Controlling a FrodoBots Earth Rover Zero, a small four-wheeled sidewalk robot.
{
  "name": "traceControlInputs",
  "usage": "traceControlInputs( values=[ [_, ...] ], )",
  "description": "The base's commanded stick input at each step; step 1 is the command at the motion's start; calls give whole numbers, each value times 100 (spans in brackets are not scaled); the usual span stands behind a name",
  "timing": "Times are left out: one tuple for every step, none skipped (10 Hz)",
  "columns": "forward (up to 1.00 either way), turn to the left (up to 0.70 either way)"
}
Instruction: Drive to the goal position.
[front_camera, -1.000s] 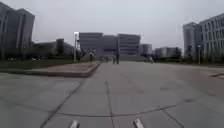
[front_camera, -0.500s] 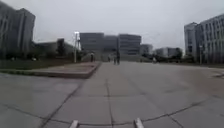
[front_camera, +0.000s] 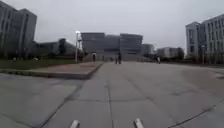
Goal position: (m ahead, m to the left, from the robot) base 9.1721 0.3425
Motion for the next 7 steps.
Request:
traceControlInputs(
  values=[
    [70, -3],
    [70, -3],
    [70, -3],
    [70, -3],
    [70, -3],
    [70, -3],
    [70, -3]
  ],
)
